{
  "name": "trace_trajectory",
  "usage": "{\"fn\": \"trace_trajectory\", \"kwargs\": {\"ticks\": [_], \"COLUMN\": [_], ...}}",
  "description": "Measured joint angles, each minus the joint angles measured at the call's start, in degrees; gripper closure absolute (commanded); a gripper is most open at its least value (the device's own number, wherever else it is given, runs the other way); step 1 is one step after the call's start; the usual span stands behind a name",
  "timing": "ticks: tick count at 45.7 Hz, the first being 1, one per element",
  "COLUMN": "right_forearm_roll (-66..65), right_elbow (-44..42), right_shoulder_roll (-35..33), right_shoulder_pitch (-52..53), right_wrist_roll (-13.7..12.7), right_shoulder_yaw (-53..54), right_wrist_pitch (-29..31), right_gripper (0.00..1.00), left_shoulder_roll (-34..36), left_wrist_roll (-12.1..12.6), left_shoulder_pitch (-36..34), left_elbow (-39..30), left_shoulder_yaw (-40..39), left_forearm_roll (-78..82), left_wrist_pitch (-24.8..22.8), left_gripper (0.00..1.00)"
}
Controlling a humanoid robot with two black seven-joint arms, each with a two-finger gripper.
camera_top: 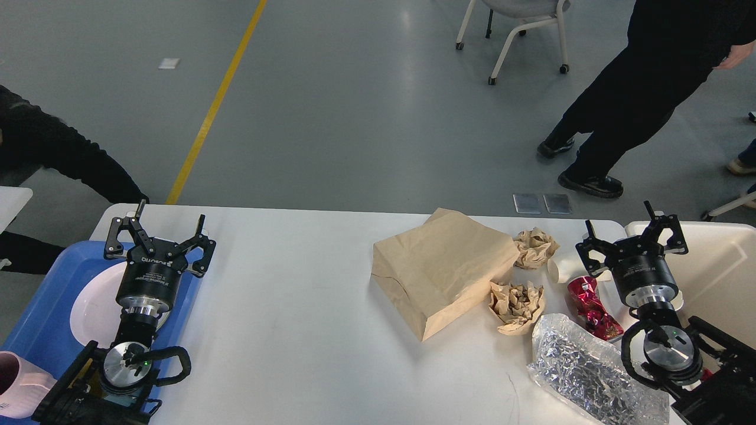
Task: Tidy desktop
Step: 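Raise the right gripper up and over toward the brown paper bag, then lower the right gripper onto the brown paper bag and grasp it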
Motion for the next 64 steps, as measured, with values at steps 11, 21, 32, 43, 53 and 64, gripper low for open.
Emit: {"fn": "trace_trajectory", "kwargs": {"ticks": [11, 21, 32, 43, 53, 64], "right_forearm_roll": [-0.75, -0.76, -0.77, -0.76, -0.84, -0.7], "right_elbow": [2.21, 1.76, 1.16, 0.53, -0.87, -0.41], "right_shoulder_roll": [-2.18, -2.3, -7.36, -17.29, -17.39, -6.44], "right_shoulder_pitch": [-0.44, -0.71, 1.37, 19.7, 44.44, 63.39], "right_wrist_roll": [-0.5, -0.21, -0.27, -0.29, -0.32, -0.36], "right_shoulder_yaw": [0.21, 0.51, -4.74, -34.46, -67.68, -95.11], "right_wrist_pitch": [0.32, 2.4, 5.49, 6.02, 5.94, 10.02], "right_gripper": [0.0, 0.0, 0.0, 0.0, 0.0, 0.0], "left_shoulder_roll": [-0.01, -0.01, 0.0, 0.01, 0.01, -0.01], "left_wrist_roll": [0.0, 0.05, 0.05, 0.0, 0.01, 0.05], "left_shoulder_pitch": [0.0, 0.0, 0.0, 0.0, 0.0, 0.0], "left_elbow": [0.0, 0.0, 0.0, 0.0, 0.0, 0.0], "left_shoulder_yaw": [0.0, 0.0, 0.0, 0.0, 0.0, 0.0], "left_forearm_roll": [-0.01, -0.04, -0.04, -0.04, 0.0, 0.0], "left_wrist_pitch": [0.0, 0.0, 0.0, 0.0, 0.0, 0.0], "left_gripper": [0.04, 0.04, 0.04, 0.04, 0.04, 0.04]}}
